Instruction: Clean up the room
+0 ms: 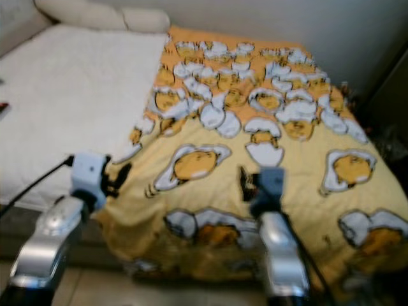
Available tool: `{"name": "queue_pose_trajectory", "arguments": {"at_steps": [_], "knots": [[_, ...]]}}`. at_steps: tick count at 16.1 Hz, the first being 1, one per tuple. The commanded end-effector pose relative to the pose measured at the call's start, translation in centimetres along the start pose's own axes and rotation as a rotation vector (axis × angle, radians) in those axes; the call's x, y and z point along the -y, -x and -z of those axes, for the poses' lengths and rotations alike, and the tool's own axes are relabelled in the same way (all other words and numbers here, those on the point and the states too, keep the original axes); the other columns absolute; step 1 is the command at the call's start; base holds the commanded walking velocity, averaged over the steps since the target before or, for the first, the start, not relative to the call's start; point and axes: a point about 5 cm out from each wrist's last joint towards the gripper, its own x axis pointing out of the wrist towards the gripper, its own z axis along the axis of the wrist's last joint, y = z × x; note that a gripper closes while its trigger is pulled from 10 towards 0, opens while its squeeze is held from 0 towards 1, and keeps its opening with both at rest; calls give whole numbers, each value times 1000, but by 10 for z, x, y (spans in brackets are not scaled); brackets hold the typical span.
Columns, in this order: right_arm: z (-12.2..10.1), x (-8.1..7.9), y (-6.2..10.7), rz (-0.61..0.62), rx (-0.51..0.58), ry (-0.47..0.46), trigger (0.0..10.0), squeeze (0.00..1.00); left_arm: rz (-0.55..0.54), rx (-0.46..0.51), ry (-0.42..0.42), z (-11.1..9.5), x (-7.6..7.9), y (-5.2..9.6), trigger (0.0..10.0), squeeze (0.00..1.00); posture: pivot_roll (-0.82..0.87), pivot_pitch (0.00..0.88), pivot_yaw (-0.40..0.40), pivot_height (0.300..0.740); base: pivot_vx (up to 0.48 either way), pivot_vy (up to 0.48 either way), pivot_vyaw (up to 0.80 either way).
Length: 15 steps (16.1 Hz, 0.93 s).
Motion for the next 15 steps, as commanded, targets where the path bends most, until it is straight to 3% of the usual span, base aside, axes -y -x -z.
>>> {"name": "queue_pose_trajectory", "arguments": {"at_steps": [1, 3, 6, 9, 15], "knots": [[1, 12, 1, 49, -4, 5, 10000, 1000, 11, 13, -7, -4, 4, -3, 10000, 290, 46, 0, -53, 740, 0, -360, 0], [12, 19, 2, 119, -49, -35, 10000, 1000, 1, 1, -7, -1, 2, -2, 10000, 290, 42, 0, -48, 740, 0, -356, -400], [14, 22, 3, 132, -49, -24, 10000, 1000, -15, -12, 2, 5, 1, 0, 10000, 290, 36, 0, -45, 740, 0, -336, -800], [16, 24, 4, 145, -56, -23, 10000, 1000, -47, -19, 40, 8, -2, 0, 10000, 275, 33, 0, -42, 740, 0, 0, -800], [17, 27, 3, 154, -61, -17, 10000, 1000, -40, 29, 35, 3, 1, -1, 10000, 278, 26, 0, -47, 740, 0, 0, -800]]}}
